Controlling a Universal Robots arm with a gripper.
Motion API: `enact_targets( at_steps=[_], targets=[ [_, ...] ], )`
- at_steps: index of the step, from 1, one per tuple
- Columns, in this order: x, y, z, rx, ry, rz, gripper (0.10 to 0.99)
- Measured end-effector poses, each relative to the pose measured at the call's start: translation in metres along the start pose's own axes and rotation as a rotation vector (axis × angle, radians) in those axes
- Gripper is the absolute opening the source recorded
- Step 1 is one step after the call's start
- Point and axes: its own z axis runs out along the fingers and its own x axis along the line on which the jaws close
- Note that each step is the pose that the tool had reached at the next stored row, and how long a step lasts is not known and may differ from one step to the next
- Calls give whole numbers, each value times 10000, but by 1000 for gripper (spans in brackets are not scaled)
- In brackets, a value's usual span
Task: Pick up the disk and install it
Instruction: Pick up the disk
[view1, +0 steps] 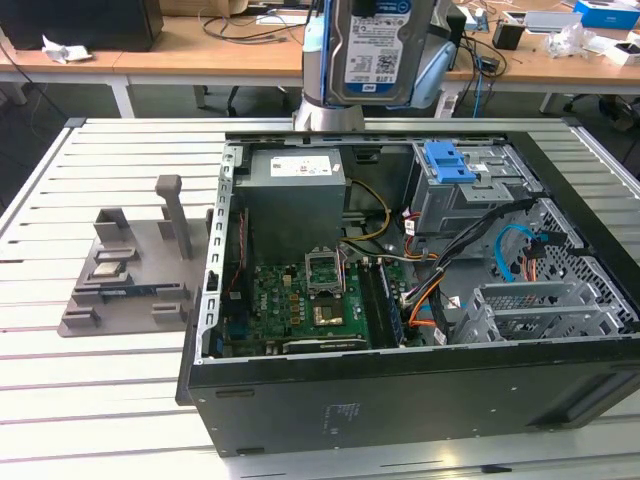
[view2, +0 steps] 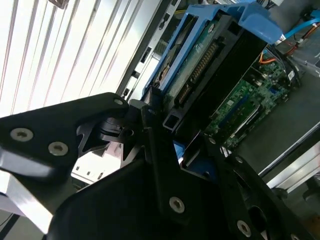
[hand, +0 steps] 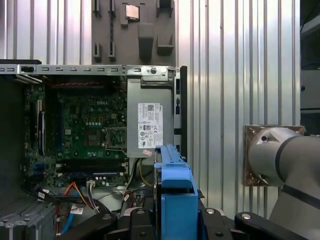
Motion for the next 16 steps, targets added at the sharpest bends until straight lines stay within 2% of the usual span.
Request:
enact_targets(
  at_steps=[2,3,4,8,10,13,16],
  targets=[
    [0,-69,-1,-4,0,1,365],
    [0,-124,-1,-6,0,-1,365],
    [1,-212,-2,-10,-2,0,365],
    [2,-420,-5,-23,-2,0,365],
    [2,-488,-5,-27,-1,3,365],
    [4,-676,2,-43,-1,4,365],
    [5,-743,23,-54,1,3,365]
  ],
)
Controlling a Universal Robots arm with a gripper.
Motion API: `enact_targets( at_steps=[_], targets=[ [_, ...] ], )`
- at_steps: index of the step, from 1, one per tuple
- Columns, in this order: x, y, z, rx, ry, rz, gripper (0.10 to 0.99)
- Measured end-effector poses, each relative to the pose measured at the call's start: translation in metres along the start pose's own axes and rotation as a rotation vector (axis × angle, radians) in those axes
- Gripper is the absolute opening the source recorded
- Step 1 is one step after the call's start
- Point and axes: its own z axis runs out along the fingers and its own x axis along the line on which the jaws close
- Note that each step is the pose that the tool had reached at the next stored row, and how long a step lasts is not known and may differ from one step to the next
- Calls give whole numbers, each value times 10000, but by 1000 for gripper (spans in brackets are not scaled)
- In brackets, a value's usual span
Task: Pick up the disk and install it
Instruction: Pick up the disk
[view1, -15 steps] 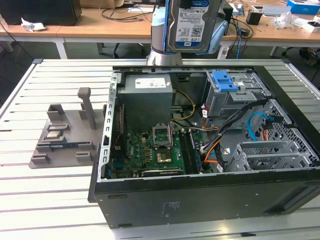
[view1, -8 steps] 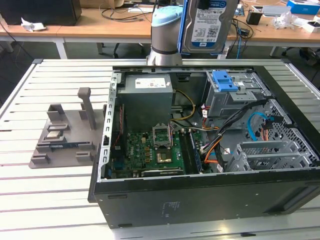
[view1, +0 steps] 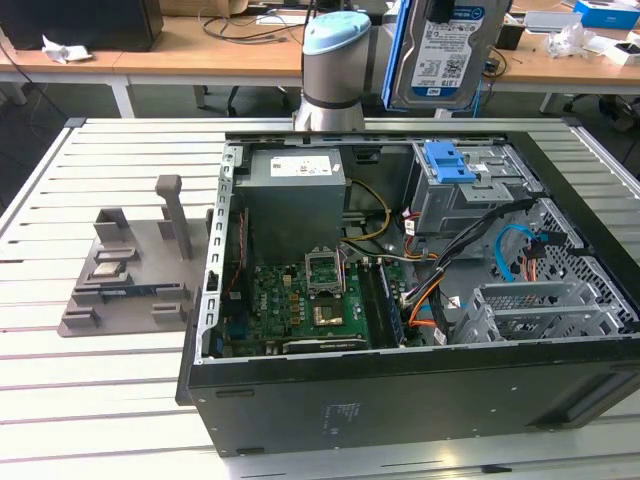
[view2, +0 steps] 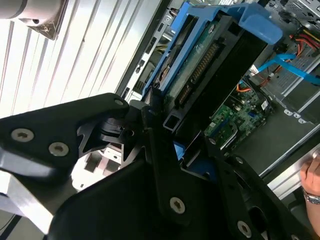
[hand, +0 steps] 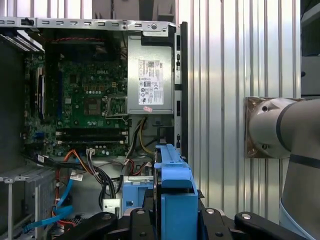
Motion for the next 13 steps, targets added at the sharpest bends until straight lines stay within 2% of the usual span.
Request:
enact_targets(
  at_steps=[2,13],
  targets=[
    [1,-57,24,-11,0,0,365],
    [8,-215,112,-28,-1,2,365]
  ],
)
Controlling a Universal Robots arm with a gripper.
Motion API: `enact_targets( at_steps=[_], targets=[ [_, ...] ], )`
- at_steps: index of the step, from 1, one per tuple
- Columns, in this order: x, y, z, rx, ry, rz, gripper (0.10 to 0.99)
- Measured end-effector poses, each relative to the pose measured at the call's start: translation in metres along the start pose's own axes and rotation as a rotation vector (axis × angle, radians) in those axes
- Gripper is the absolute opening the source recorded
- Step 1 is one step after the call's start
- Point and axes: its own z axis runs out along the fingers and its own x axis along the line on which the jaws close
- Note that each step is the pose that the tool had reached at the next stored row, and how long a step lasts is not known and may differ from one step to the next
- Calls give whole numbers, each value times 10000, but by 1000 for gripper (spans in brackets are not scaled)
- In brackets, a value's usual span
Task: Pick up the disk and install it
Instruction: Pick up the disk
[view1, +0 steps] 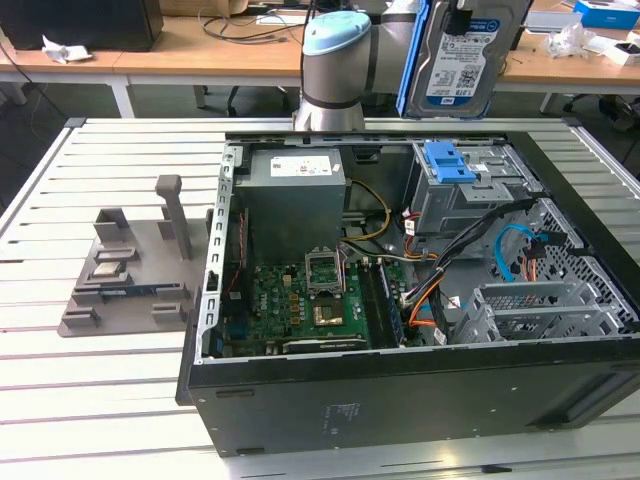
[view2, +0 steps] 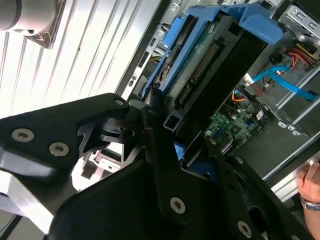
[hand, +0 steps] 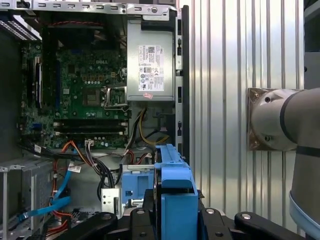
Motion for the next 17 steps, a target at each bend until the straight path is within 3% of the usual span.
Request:
enact_targets(
  at_steps=[5,9,13,17],
  targets=[
    [5,-110,75,-11,2,1,365],
    [22,-130,113,-13,1,2,365],
    [229,-130,106,-13,6,0,365],
    [323,-129,102,-13,28,2,365]
  ],
)
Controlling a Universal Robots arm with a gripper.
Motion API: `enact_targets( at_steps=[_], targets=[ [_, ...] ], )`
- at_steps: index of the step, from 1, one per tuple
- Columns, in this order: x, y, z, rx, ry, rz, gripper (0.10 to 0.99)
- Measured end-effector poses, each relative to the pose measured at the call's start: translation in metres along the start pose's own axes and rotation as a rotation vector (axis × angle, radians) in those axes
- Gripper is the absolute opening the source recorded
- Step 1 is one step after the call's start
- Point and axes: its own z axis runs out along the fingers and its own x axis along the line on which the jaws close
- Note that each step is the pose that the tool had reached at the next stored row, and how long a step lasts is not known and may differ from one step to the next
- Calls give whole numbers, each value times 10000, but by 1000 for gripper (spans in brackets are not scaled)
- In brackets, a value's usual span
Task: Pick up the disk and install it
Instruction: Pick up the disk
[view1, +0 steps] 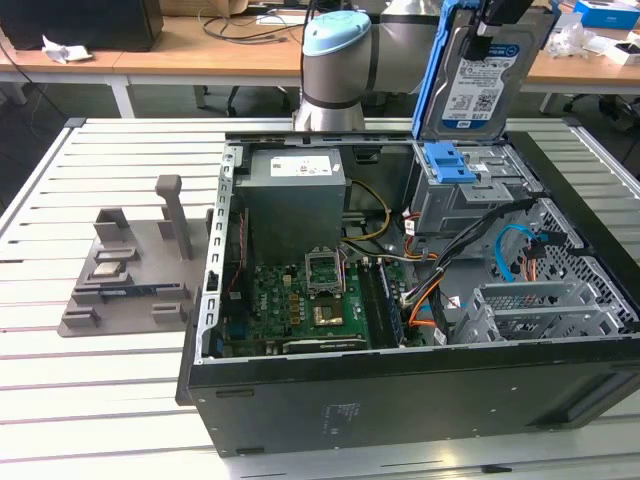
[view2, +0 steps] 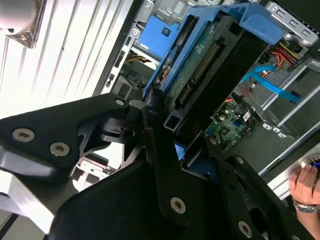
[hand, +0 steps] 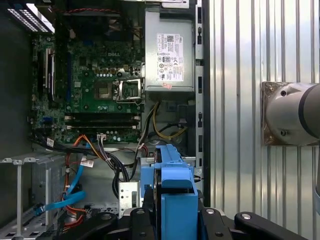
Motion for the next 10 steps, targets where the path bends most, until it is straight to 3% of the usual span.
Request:
enact_targets(
  at_steps=[10],
  targets=[
    [251,1,-9,0,55,1,365]
  ],
)
